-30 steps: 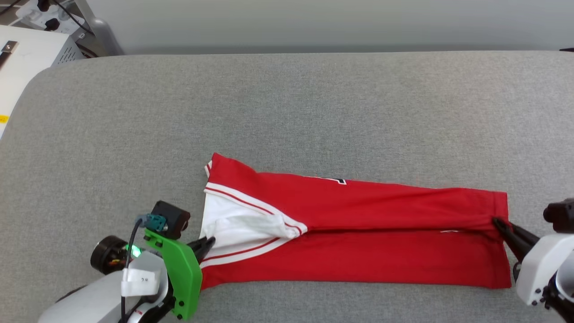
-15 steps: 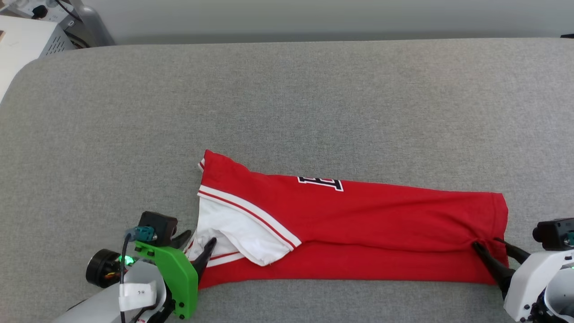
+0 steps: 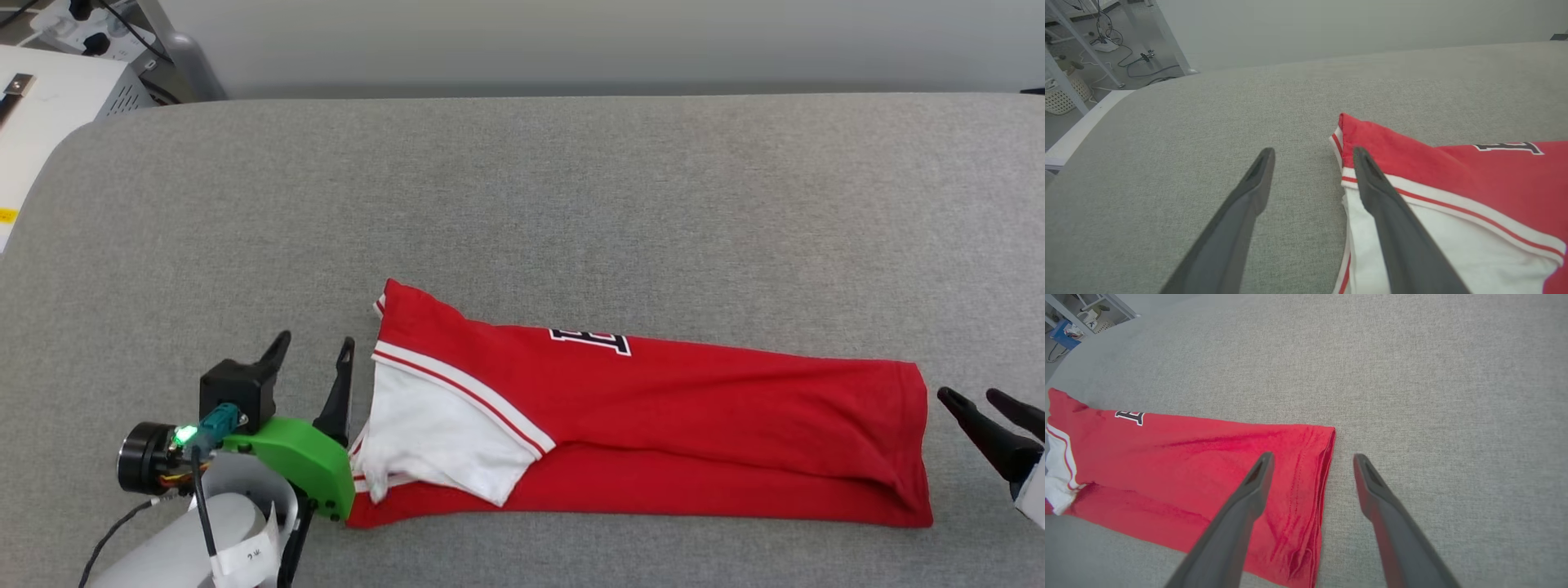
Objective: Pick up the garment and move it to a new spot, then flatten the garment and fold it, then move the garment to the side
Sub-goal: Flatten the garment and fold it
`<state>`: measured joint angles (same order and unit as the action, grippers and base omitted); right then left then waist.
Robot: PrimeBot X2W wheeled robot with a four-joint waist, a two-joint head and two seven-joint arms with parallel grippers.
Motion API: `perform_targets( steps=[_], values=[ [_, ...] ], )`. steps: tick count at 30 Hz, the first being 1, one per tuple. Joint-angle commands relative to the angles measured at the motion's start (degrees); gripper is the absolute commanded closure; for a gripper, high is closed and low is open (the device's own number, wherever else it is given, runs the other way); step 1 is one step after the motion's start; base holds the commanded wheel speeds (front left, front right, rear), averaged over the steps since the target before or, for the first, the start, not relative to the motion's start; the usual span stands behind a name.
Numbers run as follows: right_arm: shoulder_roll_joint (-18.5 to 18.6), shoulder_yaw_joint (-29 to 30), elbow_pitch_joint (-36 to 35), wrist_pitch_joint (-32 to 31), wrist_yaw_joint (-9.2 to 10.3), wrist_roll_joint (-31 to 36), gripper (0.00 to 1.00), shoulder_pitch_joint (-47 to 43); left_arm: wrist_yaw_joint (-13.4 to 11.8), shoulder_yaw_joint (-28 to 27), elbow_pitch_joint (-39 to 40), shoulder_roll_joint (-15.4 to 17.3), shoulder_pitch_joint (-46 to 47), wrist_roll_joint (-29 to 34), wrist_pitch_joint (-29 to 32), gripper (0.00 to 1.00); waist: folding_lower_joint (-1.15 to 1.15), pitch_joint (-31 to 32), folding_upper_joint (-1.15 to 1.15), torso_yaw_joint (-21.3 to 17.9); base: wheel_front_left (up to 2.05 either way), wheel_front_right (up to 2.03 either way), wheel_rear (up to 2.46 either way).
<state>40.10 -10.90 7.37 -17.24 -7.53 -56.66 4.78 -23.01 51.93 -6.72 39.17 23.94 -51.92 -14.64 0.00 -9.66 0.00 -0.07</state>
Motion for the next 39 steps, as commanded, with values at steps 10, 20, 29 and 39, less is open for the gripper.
perform_targets(
  steps=[10,20,29,39],
  values=[
    [0.29,-3.41,5.76,-9.48,0.04,-3.91,0.00,4.52,-3.27,-15.73,5.57,-8.76,-7.79,17.73,-0.34,0.00,0.00,-2.96,0.00,2.30,0.00,0.00,0.00],
    [-4.94,-10.24,11.99,-11.53,0.04,-4.97,0.00,6.91,1.58,-27.82,6.70,-19.15,-14.44,30.65,-0.35,0.00,0.00,-4.44,0.00,4.06,0.00,0.00,0.00],
    [-4.18,-14.25,13.84,-7.58,0.04,-6.10,1.00,7.87,6.89,-34.94,5.30,-25.28,-18.79,37.56,-0.35,0.00,0.00,-3.17,0.00,3.23,0.00,0.00,0.00],
    [3.74,-11.11,16.77,-5.09,0.04,-8.96,1.00,8.92,12.72,-39.49,4.32,-27.78,-19.83,42.38,-0.36,0.00,0.00,-0.92,0.00,2.56,0.00,0.00,0.00]
  ],
)
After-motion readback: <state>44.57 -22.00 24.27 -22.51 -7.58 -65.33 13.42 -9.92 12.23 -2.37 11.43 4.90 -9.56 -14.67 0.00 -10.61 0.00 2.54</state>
